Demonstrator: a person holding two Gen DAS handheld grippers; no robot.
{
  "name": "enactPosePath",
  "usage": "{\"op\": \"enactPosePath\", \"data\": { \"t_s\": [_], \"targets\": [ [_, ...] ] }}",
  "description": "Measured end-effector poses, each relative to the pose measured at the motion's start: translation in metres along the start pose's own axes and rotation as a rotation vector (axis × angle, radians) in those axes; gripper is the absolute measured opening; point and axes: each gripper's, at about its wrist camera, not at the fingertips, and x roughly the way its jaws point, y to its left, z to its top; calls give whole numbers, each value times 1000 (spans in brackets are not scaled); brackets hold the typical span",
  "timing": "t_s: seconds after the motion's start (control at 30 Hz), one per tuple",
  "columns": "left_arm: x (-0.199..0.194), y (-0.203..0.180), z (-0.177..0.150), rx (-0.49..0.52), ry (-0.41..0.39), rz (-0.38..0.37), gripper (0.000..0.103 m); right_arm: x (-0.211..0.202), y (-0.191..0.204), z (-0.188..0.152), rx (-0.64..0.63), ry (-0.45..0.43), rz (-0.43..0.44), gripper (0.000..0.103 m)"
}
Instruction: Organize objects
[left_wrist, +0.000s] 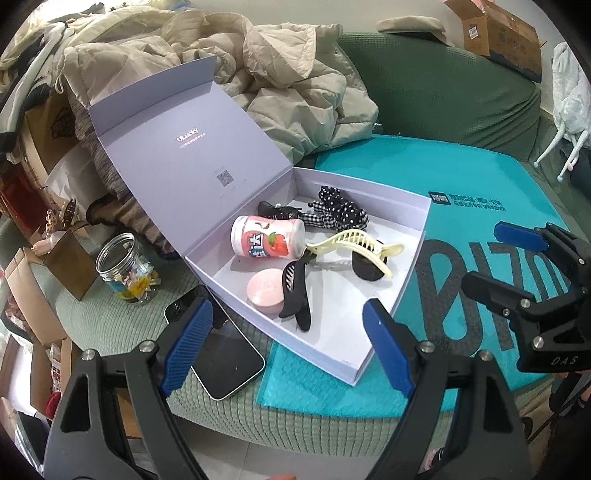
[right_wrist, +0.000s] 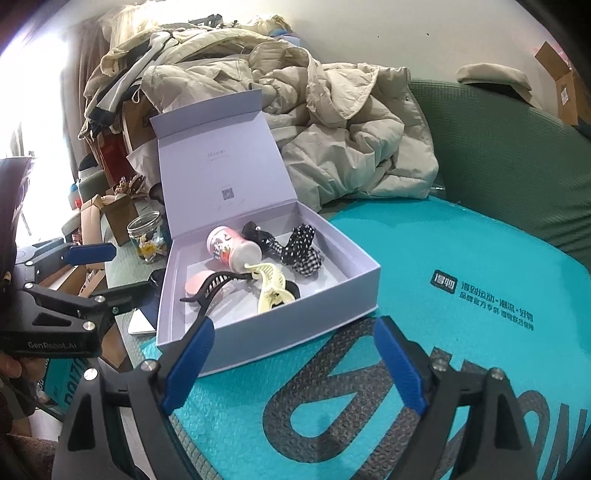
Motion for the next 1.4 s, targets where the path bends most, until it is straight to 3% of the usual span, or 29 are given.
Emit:
{"op": "enactPosePath", "data": {
  "t_s": [1.4],
  "targets": [
    [-3,-9,-2,32,13,-16,84,-27,-1,0,1,-37,-30,89]
  ]
}}
